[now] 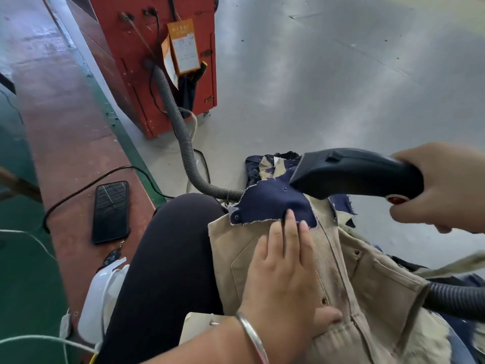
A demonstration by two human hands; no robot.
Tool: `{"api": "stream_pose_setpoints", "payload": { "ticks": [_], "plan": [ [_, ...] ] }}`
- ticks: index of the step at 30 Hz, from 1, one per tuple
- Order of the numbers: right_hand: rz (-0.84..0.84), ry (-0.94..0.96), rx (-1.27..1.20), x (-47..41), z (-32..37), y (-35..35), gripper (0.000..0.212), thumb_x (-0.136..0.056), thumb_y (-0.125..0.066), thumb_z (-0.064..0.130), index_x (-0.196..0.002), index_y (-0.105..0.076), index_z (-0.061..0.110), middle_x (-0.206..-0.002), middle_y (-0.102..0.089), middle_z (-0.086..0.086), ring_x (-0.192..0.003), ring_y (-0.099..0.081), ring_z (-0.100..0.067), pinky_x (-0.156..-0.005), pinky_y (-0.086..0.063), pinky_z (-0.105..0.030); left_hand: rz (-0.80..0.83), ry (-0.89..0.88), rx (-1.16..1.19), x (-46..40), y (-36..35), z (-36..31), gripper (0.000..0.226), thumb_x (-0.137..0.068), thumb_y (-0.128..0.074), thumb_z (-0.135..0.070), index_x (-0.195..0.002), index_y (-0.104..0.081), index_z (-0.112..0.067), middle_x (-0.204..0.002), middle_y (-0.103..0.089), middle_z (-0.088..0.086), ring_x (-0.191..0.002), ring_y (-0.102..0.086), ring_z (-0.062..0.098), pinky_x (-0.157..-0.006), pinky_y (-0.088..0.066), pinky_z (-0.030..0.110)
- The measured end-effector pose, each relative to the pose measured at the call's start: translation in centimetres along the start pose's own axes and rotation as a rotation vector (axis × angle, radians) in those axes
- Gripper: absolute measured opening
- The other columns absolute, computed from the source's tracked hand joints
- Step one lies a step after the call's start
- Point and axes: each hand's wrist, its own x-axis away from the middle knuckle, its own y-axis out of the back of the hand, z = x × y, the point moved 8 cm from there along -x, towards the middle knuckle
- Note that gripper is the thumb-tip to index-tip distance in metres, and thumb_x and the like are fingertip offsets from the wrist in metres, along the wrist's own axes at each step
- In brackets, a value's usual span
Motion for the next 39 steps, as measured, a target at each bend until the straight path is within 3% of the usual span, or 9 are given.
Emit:
{"api": "stream_pose_setpoints", "payload": {
  "ticks": [2,4,6,8,11,21,26,32,39],
  "plan": [
    [0.019,0.007,0.028,-0.1,0.5,-0.5,0.02,-0.055,-0.072,0.019,-0.061,-0.056,0.029,-0.039,-0.057,0.01,-0.026,-0.054,-0.014,-0.039,-0.047,-0.031,0.075,-0.002,-0.001,0.6,-0.7,-0.2,0.129,-0.052,-0.061,-0.082,-0.143,-0.03,0.004,-0.146,-0.033,0.024,-0.127,-0.035,0.032,-0.103,-0.034,0.044],
    [0.017,0.015,0.049,-0.6,0.7,-0.6,0.019,-0.055,-0.071,0.021,-0.063,-0.056,0.03,-0.042,-0.058,0.014,-0.027,-0.054,-0.014,-0.043,-0.051,-0.033,0.054,-0.059,0.028,1.3,-0.4,-0.9,0.124,-0.037,-0.066,-0.082,-0.13,-0.054,-0.001,-0.13,-0.056,0.012,-0.111,-0.045,0.025,-0.093,-0.037,0.04],
    [0.007,0.005,0.054,-1.2,0.4,-0.4,0.016,-0.055,-0.068,0.023,-0.065,-0.057,0.027,-0.042,-0.058,0.014,-0.027,-0.055,-0.015,-0.039,-0.047,-0.028,0.024,-0.062,-0.027,0.9,-0.5,-0.8,0.127,-0.039,-0.065,-0.083,-0.134,-0.049,0.0,-0.139,-0.048,0.015,-0.124,-0.038,0.029,-0.104,-0.031,0.048],
    [-0.001,-0.016,0.054,-1.7,-0.1,-0.2,0.015,-0.055,-0.067,0.024,-0.067,-0.057,0.025,-0.04,-0.058,0.011,-0.028,-0.056,-0.016,-0.031,-0.037,-0.021,0.075,-0.049,-0.1,0.4,-0.4,-0.2,0.133,-0.055,-0.057,-0.084,-0.144,-0.021,0.008,-0.152,-0.017,0.028,-0.142,-0.009,0.039,-0.115,-0.004,0.058],
    [0.024,-0.024,0.067,-2.6,-0.6,-0.4,0.017,-0.057,-0.068,0.023,-0.07,-0.057,0.025,-0.04,-0.059,0.004,-0.029,-0.058,-0.018,-0.032,-0.04,-0.022,0.009,-0.11,0.002,-0.4,0.0,-0.6,0.125,-0.076,-0.046,-0.076,-0.142,0.02,0.006,-0.151,0.023,0.024,-0.138,0.028,0.034,-0.105,0.03,0.044],
    [0.236,-0.042,0.143,-8.6,2.0,-5.0,0.015,-0.068,-0.069,0.009,-0.082,-0.063,0.013,-0.043,-0.063,-0.004,-0.033,-0.058,-0.018,-0.034,-0.044,-0.02,0.001,-0.157,0.049,-0.5,-1.2,-0.5,0.117,-0.079,-0.037,-0.077,-0.145,0.011,0.006,-0.154,0.014,0.021,-0.142,0.017,0.03,-0.114,0.008,0.043],
    [0.225,-0.1,0.172,-11.7,3.3,-4.9,0.021,-0.076,-0.07,0.005,-0.096,-0.068,-0.002,-0.056,-0.064,-0.009,-0.038,-0.058,-0.018,-0.036,-0.044,-0.02,0.013,-0.16,0.014,-0.3,-1.4,-0.5,0.117,-0.08,-0.033,-0.079,-0.143,0.016,0.006,-0.154,0.015,0.021,-0.14,0.017,0.032,-0.114,0.008,0.044],
    [0.125,-0.072,0.08,-9.4,2.5,2.8,0.016,-0.071,-0.074,0.003,-0.082,-0.061,0.003,-0.048,-0.063,-0.014,-0.036,-0.058,-0.027,-0.045,-0.051,-0.031,-0.046,-0.18,0.035,0.0,-1.5,-0.3,0.117,-0.08,-0.03,-0.08,-0.143,0.017,0.006,-0.152,0.017,0.018,-0.14,0.016,0.032,-0.112,0.015,0.043],
    [0.353,-0.037,0.179,-5.5,3.3,-1.1,0.013,-0.069,-0.072,0.006,-0.077,-0.062,0.01,-0.045,-0.063,-0.009,-0.034,-0.058,-0.022,-0.04,-0.046,-0.024,-0.049,-0.227,0.011,-0.2,-1.4,-0.9,0.115,-0.081,-0.031,-0.079,-0.144,0.015,0.006,-0.154,0.016,0.018,-0.14,0.017,0.03,-0.105,0.023,0.04]
  ]
}}
